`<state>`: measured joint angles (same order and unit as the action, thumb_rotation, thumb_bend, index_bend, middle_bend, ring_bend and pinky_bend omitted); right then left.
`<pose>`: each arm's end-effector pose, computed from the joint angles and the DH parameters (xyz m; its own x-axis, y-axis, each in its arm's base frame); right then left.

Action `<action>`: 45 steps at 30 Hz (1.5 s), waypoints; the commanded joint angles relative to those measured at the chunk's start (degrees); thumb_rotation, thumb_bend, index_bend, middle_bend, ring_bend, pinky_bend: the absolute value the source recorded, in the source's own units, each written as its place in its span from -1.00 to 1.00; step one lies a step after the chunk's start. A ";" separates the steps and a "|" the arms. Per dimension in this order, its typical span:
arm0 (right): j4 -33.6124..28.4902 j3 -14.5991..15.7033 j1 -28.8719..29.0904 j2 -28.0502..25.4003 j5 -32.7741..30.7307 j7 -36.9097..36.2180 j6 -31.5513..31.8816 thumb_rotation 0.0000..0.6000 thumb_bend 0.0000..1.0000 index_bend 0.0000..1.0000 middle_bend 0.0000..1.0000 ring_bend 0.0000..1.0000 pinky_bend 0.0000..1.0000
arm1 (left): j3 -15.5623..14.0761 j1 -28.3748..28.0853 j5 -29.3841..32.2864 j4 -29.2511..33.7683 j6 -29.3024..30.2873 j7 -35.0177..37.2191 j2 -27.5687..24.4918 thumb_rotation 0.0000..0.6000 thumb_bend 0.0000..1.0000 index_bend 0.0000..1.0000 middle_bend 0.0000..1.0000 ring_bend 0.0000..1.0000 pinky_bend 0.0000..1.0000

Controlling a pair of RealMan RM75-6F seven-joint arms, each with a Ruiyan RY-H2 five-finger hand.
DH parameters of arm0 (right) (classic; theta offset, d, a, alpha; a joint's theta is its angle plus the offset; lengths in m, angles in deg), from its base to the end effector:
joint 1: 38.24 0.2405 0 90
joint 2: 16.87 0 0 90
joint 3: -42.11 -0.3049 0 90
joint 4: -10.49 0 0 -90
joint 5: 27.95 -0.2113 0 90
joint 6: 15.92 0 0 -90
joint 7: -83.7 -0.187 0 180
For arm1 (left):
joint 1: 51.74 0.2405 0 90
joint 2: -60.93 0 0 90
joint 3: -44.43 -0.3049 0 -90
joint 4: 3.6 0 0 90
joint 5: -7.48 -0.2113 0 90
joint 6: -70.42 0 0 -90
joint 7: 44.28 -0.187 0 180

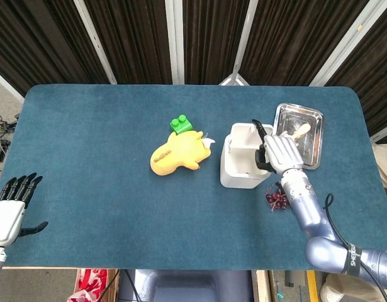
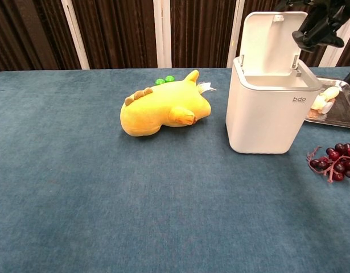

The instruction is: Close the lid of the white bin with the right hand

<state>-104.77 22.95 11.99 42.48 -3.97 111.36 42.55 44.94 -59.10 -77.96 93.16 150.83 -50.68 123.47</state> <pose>-0.1328 -0.4305 0.1365 0.2487 -0.3066 0.9188 -0.9684 -0.0580 0.2427 -0.3423 0.2317 0.1609 0.4562 0.1076 0.8833 0.8899 -0.0540 -0.4530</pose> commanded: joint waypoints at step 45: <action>-13.25 11.14 -0.47 -3.05 -0.17 -0.40 2.88 1.00 0.38 -0.75 0.47 0.58 0.51 | -0.66 -0.05 -0.84 0.94 -0.12 -0.28 -0.40 1.00 -1.00 -1.00 -1.00 -1.00 -1.00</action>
<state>-118.19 33.90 11.59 39.30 -4.15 110.94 45.46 44.28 -59.16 -78.80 94.11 150.72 -50.95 123.07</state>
